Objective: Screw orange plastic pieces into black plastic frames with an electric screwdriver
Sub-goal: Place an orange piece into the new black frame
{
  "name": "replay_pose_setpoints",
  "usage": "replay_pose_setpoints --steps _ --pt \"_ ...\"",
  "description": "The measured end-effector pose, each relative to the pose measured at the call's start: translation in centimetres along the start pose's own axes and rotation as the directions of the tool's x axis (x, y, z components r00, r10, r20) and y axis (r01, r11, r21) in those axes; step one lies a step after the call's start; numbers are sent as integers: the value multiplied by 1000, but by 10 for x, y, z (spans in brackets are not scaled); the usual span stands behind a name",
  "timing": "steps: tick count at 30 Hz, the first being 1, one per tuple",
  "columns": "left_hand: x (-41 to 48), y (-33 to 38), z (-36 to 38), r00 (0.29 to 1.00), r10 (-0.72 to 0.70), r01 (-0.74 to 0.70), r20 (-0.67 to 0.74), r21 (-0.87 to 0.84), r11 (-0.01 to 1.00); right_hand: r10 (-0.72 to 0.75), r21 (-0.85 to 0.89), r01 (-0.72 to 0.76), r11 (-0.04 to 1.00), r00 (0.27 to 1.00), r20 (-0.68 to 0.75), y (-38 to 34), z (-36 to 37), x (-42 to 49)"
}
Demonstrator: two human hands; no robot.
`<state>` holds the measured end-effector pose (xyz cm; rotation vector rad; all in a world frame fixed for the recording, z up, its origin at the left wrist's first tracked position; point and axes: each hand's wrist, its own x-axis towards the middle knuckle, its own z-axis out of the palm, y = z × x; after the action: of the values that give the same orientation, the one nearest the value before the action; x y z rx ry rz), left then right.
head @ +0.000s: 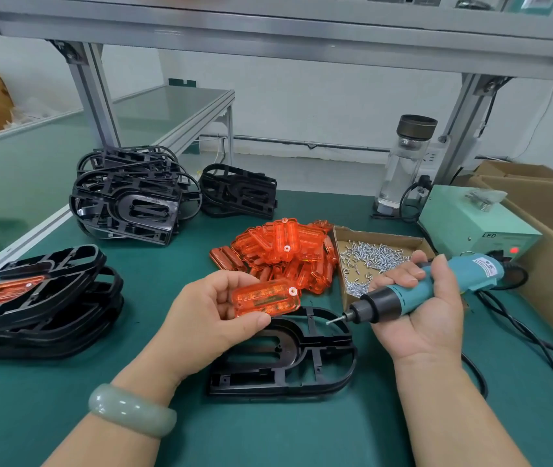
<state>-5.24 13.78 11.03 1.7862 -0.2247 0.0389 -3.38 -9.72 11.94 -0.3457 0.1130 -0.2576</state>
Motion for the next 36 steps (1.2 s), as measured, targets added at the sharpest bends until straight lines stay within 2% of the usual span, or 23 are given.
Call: replay_pose_setpoints --steps 11,17,23,29,32,36 --pt "-1 1 -3 996 -37 34 82 35 999 -1 -7 1 1000 1000 -1 0 -1 1" --pt "-2 -1 -13 984 -60 27 167 192 981 3 -2 -3 1000 1000 4 -1 -2 2" --pt "-2 -3 -16 971 -112 51 209 275 960 3 6 -3 1000 1000 2 -1 -3 3" --pt "-5 0 -17 982 -20 -74 185 489 869 8 10 -8 1000 1000 2 -1 -2 2" --pt "-5 0 -20 983 32 -126 182 533 836 11 10 -11 1000 1000 2 -1 -2 2" --pt "-5 -3 -24 978 7 -128 209 572 810 10 5 -10 1000 1000 0 -1 -2 1"
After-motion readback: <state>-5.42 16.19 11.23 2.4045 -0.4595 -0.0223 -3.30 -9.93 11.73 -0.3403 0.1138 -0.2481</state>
